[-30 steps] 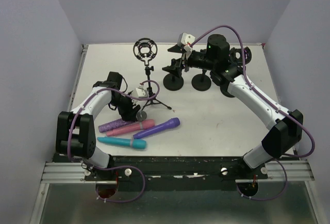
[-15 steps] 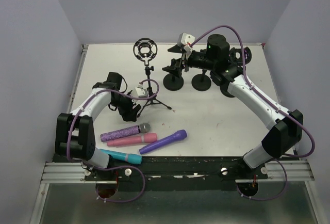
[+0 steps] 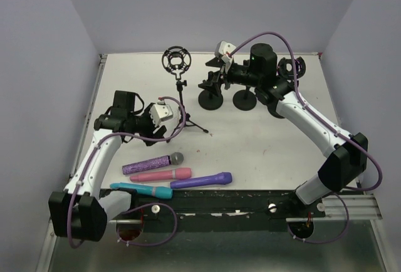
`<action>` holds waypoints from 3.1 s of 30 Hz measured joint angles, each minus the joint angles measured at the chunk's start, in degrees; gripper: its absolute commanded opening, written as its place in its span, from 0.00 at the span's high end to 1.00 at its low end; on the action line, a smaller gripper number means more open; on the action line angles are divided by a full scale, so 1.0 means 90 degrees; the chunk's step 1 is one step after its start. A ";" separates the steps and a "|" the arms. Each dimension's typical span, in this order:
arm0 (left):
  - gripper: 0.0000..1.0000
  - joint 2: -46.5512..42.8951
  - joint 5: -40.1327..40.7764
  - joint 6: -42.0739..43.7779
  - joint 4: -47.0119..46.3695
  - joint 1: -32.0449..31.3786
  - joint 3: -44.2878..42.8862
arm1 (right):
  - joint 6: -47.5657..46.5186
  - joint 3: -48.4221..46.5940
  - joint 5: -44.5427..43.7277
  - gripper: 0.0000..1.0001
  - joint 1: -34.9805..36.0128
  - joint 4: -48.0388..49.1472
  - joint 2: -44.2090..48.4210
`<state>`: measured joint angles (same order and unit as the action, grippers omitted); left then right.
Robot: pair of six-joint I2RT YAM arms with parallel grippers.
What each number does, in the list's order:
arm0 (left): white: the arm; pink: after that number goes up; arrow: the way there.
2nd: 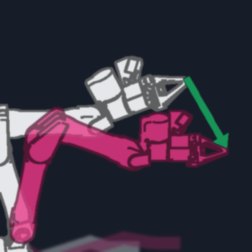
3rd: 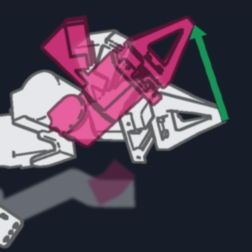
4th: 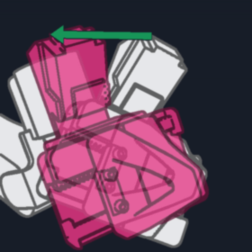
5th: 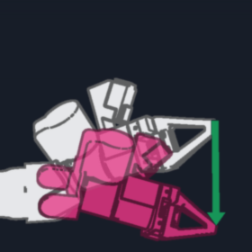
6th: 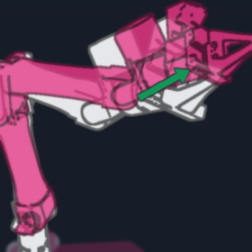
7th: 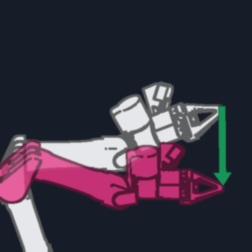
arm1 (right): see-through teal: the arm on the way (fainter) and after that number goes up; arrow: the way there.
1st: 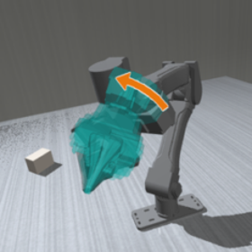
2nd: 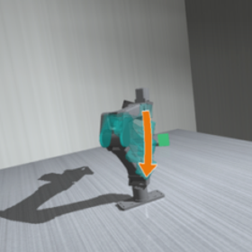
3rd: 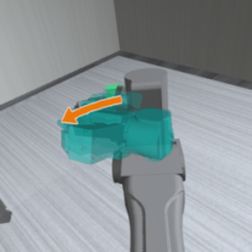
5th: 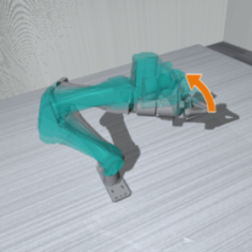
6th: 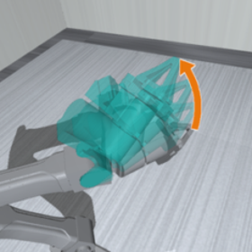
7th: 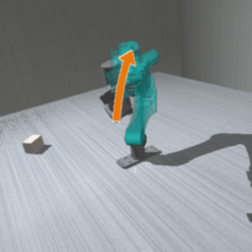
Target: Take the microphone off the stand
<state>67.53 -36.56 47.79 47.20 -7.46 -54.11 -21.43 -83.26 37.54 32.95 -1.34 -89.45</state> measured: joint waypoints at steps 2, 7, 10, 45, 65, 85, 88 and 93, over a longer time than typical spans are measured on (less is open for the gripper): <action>0.27 -0.0427 -0.0114 -0.0206 -0.0262 0.0002 0.0126 | 0.0080 0.0007 -0.0019 0.14 0.0000 -0.0022 0.0000; 0.27 -0.1001 -0.0240 -0.1321 -0.1207 0.0002 0.0294 | 0.0466 0.0352 -0.0017 0.15 0.0000 0.0143 -0.0007; 0.27 -0.1010 -0.0257 -0.2118 -0.1792 0.0027 0.0296 | 0.0729 0.0488 0.0102 0.17 0.0000 0.0185 -0.0138; 0.26 -0.1853 -0.0262 -0.3279 -0.2353 0.0041 0.0760 | 0.2067 -0.0219 0.1375 0.99 0.0406 0.2055 -0.2288; 0.27 -0.0017 0.2412 -0.2069 -0.3203 0.0345 0.1435 | 0.1994 0.1032 -0.2941 0.99 0.1452 0.2295 -0.1243; 0.28 0.0386 0.2101 -0.1603 -0.3048 0.0449 0.1829 | 0.2074 0.1035 -0.3184 0.41 0.1452 0.1865 -0.1027; 0.28 0.0386 0.1991 -0.1574 -0.2914 0.0447 0.1722 | 0.1882 0.1035 -0.2854 0.34 0.1452 0.1841 -0.1010; 0.28 0.0386 0.1831 -0.1355 -0.2584 0.0447 0.1477 | 0.1605 0.1018 -0.2380 0.26 0.1399 0.1634 -0.0984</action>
<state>71.00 -20.08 35.59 23.94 -3.44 -40.82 -6.98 -74.11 16.12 45.54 13.37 -98.30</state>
